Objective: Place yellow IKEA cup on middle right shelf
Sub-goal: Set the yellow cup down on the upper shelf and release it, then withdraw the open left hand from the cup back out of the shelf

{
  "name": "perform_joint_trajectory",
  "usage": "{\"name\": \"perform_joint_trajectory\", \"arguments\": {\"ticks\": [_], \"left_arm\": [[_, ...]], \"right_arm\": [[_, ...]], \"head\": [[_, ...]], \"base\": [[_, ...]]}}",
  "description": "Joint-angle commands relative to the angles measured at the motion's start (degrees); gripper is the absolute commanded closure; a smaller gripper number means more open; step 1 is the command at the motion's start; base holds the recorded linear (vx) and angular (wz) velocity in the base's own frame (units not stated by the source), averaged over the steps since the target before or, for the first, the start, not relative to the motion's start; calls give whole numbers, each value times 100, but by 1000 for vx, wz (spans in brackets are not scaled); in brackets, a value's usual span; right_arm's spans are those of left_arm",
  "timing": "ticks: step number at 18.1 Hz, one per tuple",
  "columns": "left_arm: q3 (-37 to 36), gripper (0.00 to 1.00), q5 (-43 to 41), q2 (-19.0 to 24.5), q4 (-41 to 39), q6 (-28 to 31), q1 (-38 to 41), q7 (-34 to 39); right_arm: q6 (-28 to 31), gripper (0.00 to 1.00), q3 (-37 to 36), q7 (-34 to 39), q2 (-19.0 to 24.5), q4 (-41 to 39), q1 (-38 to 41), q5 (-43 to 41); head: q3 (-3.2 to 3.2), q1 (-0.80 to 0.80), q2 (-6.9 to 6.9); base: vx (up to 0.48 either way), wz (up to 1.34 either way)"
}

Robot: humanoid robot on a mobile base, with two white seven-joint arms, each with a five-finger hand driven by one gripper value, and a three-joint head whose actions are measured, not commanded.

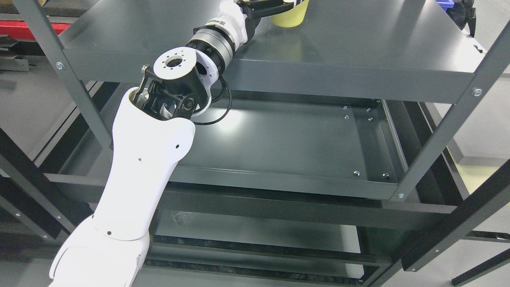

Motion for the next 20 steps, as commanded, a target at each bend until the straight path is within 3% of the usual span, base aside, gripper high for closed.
{"name": "perform_joint_trajectory", "arguments": {"ticks": [1,7,17,20], "left_arm": [[198,18,-21,94,188,26,-25,-21],[330,1,-29,94,153,26,-263,-20],[717,1,-21,94,-313,35,-465,-47],[840,1,-3,94,-391,35,-491,-414]], "right_arm": [[4,1,97,2,-100,0,79,-141],[4,1,97,2,-100,0,79,-141],[4,1,97,2,-100,0,79,-141],[4,1,97,2,-100,0,79,-141]], "head": [[0,0,0],[0,0,0],[0,0,0],[0,0,0]], "base": [[0,0],[0,0],[0,0],[0,0]]}}
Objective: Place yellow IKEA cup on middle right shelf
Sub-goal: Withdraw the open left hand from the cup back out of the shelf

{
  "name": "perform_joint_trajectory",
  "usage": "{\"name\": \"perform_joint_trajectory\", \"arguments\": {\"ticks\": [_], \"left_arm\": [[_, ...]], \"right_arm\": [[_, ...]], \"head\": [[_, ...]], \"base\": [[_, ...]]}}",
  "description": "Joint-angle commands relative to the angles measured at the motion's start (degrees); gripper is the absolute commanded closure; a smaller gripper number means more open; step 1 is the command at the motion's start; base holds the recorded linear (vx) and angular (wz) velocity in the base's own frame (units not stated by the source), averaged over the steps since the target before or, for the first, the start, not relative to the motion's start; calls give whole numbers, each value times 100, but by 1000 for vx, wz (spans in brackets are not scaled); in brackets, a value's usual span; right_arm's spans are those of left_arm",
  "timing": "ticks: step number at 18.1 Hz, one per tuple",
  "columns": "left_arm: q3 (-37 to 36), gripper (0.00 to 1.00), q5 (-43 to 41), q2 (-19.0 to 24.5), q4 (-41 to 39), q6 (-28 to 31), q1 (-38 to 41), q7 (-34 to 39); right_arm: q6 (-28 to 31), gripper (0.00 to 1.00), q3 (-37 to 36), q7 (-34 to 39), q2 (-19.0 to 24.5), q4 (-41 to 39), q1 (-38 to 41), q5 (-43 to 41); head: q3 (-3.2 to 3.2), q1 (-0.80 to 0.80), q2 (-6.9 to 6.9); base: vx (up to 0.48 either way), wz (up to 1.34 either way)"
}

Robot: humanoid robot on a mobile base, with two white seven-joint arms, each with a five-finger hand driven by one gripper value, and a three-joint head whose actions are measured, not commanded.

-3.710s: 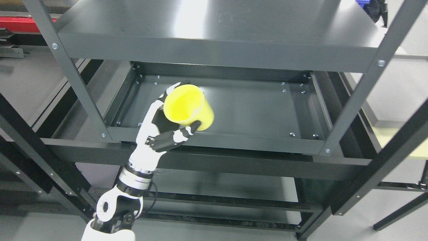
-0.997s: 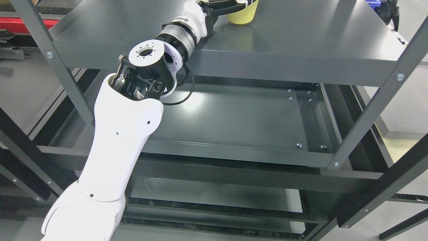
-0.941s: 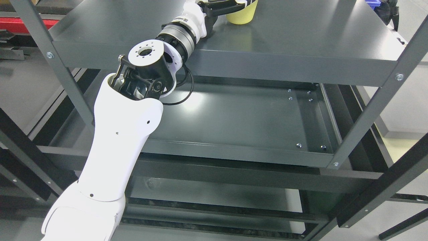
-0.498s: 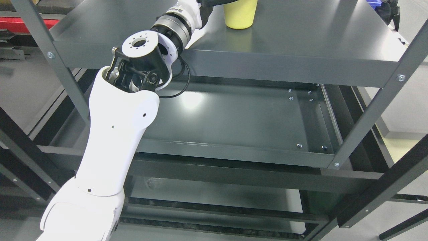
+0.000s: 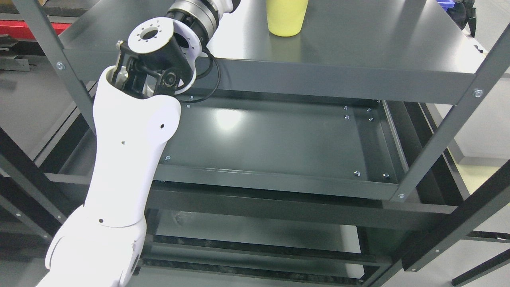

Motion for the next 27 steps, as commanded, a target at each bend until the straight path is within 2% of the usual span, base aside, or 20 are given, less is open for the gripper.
{"name": "perform_joint_trajectory", "arguments": {"ticks": [1,10,14,20,23,27], "left_arm": [[400,1,38,99,-299,13,-92,-441],[594,4,55,122,-422,-5,-74,-2874],[585,11,73,184,-457,4,-13,-3824],[235,9,108,201,-475,-5,311,-5678],[-204,9,108,201,-649,-5,768,-6207],[-1004,5,108,219,-957,-57,1497,-6235]], "right_arm": [[4,1,97,2,-100,0,79,-141],[4,1,97,2,-100,0,79,-141],[4,1,97,2,-100,0,79,-141],[4,1,97,2,-100,0,79,-141],[4,1,97,2,-100,0,79,-141],[4,1,97,2,-100,0,79,-141]], "head": [[0,0,0],[0,0,0],[0,0,0],[0,0,0],[0,0,0],[0,0,0]], "base": [[0,0],[0,0],[0,0],[0,0],[0,0],[0,0]]}}
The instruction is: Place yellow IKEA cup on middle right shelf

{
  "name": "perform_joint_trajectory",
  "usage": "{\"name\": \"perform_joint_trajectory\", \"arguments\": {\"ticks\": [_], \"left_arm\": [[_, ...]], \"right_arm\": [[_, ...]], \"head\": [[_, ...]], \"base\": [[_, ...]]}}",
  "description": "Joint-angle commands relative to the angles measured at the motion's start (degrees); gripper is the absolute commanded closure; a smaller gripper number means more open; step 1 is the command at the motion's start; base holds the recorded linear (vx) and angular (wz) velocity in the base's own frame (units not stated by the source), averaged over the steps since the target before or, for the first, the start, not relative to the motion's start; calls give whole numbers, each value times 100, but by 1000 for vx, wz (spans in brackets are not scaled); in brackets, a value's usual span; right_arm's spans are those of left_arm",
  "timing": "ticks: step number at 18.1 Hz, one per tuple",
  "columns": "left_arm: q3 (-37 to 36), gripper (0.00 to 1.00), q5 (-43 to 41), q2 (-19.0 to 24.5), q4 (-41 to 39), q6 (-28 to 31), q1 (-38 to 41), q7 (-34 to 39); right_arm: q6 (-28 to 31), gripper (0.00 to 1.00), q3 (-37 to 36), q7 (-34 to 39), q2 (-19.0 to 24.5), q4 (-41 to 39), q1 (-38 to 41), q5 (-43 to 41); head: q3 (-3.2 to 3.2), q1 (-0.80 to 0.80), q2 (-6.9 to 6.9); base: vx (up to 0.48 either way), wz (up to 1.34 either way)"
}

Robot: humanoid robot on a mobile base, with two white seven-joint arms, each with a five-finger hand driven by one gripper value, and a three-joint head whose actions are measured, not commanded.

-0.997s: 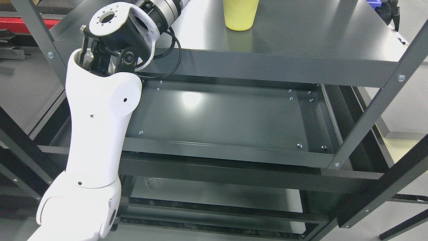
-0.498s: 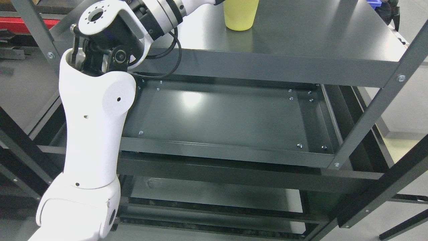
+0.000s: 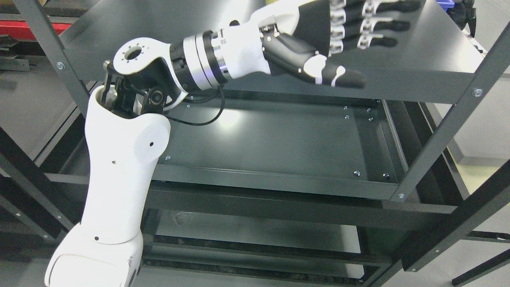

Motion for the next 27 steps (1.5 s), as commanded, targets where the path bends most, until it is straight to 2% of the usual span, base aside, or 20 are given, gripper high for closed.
{"name": "perform_joint_trajectory", "arguments": {"ticks": [1,3,6,7,9,11,13,16,19,21,24,27], "left_arm": [[-1231,4,7,115,-496,-48,939,-102],[-1811,3,7,150,-540,-187,1369,-102],[-2130,2,-185,194,-331,-933,2037,12],[-2000,2,-474,124,-25,-1223,2239,186],[-1334,2,-949,10,512,-1812,2609,1036],[-483,2,-1222,-5,855,-2051,2864,1688],[300,2,-1521,-5,927,-2270,3014,1726],[1005,1,-2039,-5,919,-2692,3103,1796],[1341,2,-2829,-5,840,-3184,3286,2321],[1342,2,-3200,-5,822,-3466,3541,3233],[1280,1,-3219,-5,603,-3502,3910,4395],[1131,1,-3201,-5,400,-3677,4139,4512]], "right_arm": [[5,1,97,3,-100,0,80,-141],[5,1,97,3,-100,0,80,-141],[5,1,97,3,-100,0,80,-141],[5,1,97,3,-100,0,80,-141],[5,1,97,3,-100,0,80,-141],[5,1,97,3,-100,0,80,-141],[5,1,97,3,-100,0,80,-141],[5,1,97,3,-100,0,80,-141],[5,1,97,3,-100,0,80,-141],[5,1,97,3,-100,0,80,-141],[5,1,97,3,-100,0,80,-141],[5,1,97,3,-100,0,80,-141]], "head": [[0,0,0],[0,0,0],[0,0,0],[0,0,0],[0,0,0],[0,0,0],[0,0,0],[0,0,0],[0,0,0],[0,0,0],[0,0,0],[0,0,0]], "base": [[0,0],[0,0],[0,0],[0,0],[0,0],[0,0],[0,0],[0,0],[0,0],[0,0],[0,0],[0,0]]}}
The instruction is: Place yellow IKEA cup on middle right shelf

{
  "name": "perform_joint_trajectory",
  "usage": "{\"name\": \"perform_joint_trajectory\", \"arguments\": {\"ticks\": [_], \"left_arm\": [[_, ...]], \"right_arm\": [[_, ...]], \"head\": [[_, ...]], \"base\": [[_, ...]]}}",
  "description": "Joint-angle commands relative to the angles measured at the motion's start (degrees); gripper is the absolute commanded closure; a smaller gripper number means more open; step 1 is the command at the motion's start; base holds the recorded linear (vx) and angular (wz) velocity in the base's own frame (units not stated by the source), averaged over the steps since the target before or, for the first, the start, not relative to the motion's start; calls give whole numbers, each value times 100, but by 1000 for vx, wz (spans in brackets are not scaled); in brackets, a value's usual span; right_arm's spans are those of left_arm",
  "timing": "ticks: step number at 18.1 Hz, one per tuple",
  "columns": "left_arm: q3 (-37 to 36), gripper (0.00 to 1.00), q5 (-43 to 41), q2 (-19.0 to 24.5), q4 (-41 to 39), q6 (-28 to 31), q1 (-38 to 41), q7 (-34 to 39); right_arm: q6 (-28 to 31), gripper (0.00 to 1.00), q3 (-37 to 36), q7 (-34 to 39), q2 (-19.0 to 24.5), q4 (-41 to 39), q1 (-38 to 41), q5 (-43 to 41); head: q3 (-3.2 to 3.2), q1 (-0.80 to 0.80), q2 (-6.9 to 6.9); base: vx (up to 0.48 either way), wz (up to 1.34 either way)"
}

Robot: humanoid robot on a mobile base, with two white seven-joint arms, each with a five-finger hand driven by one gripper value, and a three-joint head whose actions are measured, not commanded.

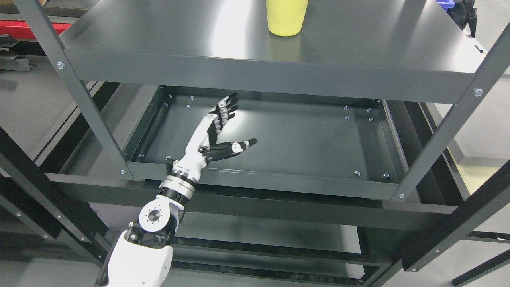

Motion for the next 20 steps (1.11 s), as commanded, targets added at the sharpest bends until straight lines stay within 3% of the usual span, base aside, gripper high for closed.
{"name": "perform_joint_trajectory", "arguments": {"ticks": [1,5,12,20], "left_arm": [[354,1,-178,69,-257,-159,597,293],[-69,1,-178,69,-801,-72,869,293],[-25,1,-187,69,-1496,271,1186,293],[133,1,-178,69,-1514,271,1125,284]], "right_arm": [[4,1,97,4,-100,0,79,-140],[4,1,97,4,-100,0,79,-140],[4,1,97,4,-100,0,79,-140],[4,1,97,4,-100,0,79,-140]], "head": [[0,0,0],[0,0,-1],[0,0,-1],[0,0,-1]], "base": [[0,0],[0,0],[0,0],[0,0]]}}
